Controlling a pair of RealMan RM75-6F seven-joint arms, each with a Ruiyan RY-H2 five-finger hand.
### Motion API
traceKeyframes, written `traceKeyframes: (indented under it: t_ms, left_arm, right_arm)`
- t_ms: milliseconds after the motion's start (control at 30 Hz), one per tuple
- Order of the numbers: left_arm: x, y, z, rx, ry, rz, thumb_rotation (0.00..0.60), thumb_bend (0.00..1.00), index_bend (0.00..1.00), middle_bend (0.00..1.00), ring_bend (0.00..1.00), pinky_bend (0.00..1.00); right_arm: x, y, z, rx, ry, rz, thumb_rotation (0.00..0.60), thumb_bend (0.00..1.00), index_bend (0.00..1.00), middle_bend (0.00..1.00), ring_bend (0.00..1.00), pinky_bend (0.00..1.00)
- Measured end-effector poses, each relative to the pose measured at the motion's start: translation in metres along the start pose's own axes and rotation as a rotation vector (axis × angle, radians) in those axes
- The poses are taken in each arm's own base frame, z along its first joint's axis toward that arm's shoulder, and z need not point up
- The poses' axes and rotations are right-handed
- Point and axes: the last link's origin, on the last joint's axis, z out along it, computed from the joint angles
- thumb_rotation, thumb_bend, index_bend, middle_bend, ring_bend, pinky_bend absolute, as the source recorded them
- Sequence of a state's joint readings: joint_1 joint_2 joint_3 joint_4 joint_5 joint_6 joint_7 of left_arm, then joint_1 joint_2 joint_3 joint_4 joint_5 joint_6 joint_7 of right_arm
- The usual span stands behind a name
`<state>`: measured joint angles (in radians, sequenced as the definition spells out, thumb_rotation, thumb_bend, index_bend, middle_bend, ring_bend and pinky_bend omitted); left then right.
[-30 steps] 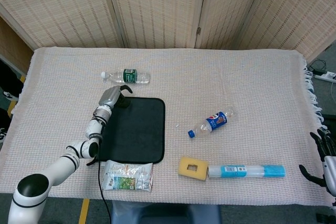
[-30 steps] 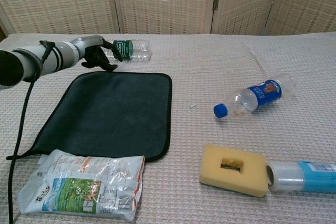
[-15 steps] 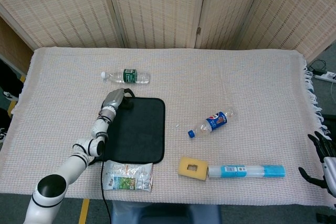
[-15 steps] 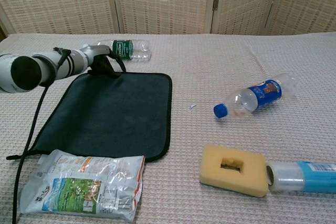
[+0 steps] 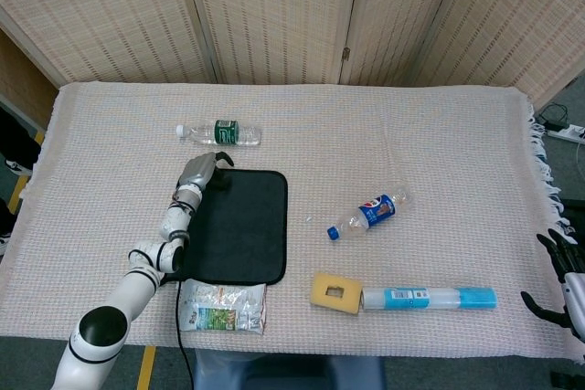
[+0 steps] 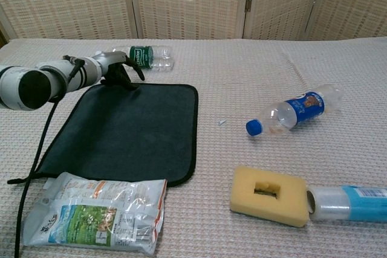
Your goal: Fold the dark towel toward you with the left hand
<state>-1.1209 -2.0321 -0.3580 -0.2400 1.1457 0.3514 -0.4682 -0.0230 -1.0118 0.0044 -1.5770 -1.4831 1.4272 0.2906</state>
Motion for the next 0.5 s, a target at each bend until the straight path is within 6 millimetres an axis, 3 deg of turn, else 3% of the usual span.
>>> traceKeyframes:
  t_ms: [500]
  left_arm:
    - [-0.0078, -0.0039, -0.0014, -0.004, -0.017, 0.026, 0.6, 0.49, 0.57, 1.0, 1.0, 1.0]
  right_arm:
    - [0.0006, 0.0013, -0.0022, -0.006, -0.009, -0.016, 0.6, 0.35, 0.0, 0.0, 0.0, 0.0]
